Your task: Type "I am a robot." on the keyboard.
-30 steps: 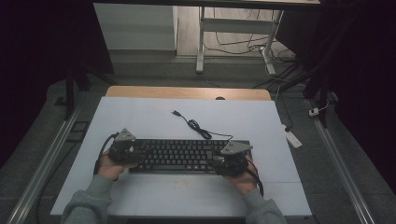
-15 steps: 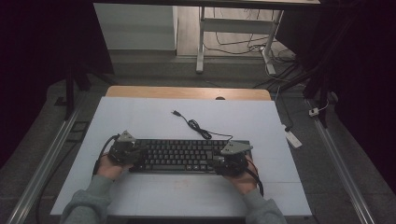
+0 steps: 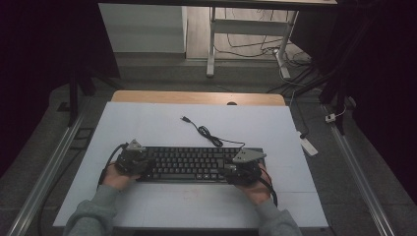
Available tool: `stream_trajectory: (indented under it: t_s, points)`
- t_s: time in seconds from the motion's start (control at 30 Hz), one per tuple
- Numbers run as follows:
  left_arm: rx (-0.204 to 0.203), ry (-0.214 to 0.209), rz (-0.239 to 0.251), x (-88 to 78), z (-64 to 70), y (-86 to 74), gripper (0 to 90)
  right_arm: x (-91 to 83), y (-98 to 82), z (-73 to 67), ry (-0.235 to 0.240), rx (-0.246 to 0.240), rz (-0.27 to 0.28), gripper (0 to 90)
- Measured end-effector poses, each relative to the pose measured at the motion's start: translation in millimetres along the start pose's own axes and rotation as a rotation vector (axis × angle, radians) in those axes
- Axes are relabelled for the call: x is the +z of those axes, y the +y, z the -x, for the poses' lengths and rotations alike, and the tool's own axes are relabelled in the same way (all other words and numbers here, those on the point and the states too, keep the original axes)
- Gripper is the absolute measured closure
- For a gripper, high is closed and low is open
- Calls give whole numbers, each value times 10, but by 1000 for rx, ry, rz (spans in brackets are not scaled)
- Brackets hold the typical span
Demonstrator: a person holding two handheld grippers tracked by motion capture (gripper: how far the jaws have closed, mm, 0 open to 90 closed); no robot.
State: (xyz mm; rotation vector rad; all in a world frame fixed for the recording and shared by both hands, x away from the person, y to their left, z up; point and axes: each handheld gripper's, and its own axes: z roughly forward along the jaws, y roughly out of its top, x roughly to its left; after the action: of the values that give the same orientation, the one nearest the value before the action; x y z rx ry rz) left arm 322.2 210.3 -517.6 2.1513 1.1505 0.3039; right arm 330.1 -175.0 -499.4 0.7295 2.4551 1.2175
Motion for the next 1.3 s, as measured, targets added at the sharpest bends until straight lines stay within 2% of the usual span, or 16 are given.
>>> stream_trajectory:
  t_s: [0.8,0.97,1.3]
  points:
    - [14,1,-25,43,13,-13,890,1,-1,-2,-1,1,-4,454]
    - [17,0,-15,32,25,-8,889,1,-1,-2,-1,1,-2,454]
    - [12,-16,70,-110,50,41,816,1,-4,6,-2,-1,-1,453]
